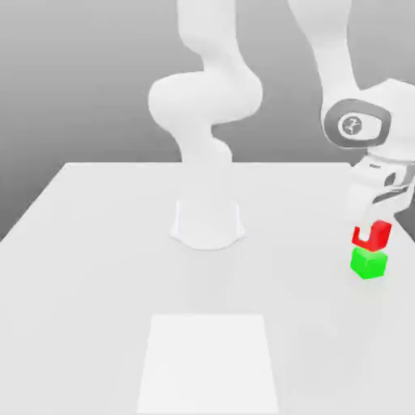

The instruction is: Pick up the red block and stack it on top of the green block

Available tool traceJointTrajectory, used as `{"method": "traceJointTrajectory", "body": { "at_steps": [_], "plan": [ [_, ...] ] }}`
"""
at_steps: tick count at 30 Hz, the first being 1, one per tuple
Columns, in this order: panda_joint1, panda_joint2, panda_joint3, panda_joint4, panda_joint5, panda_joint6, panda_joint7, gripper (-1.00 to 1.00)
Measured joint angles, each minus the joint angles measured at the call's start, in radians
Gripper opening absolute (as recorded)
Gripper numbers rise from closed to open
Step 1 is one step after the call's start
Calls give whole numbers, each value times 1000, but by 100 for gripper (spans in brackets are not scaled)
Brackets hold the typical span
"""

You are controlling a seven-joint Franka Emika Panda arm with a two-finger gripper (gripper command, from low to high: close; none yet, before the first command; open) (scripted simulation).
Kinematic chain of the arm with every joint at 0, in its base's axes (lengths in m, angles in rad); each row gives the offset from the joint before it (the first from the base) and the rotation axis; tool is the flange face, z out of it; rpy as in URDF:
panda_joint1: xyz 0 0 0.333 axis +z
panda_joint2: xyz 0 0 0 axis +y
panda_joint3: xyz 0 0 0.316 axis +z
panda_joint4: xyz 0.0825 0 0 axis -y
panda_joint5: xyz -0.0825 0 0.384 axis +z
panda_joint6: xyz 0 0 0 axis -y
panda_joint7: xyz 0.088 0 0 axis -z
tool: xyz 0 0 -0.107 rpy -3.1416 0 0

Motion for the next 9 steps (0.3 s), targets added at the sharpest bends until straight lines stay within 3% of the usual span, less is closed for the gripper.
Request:
{"method": "traceJointTrajectory", "body": {
  "at_steps": [9],
  "plan": [
    [-1, 86, -23, 10, -121, 41, 86, -100]
  ]
}}
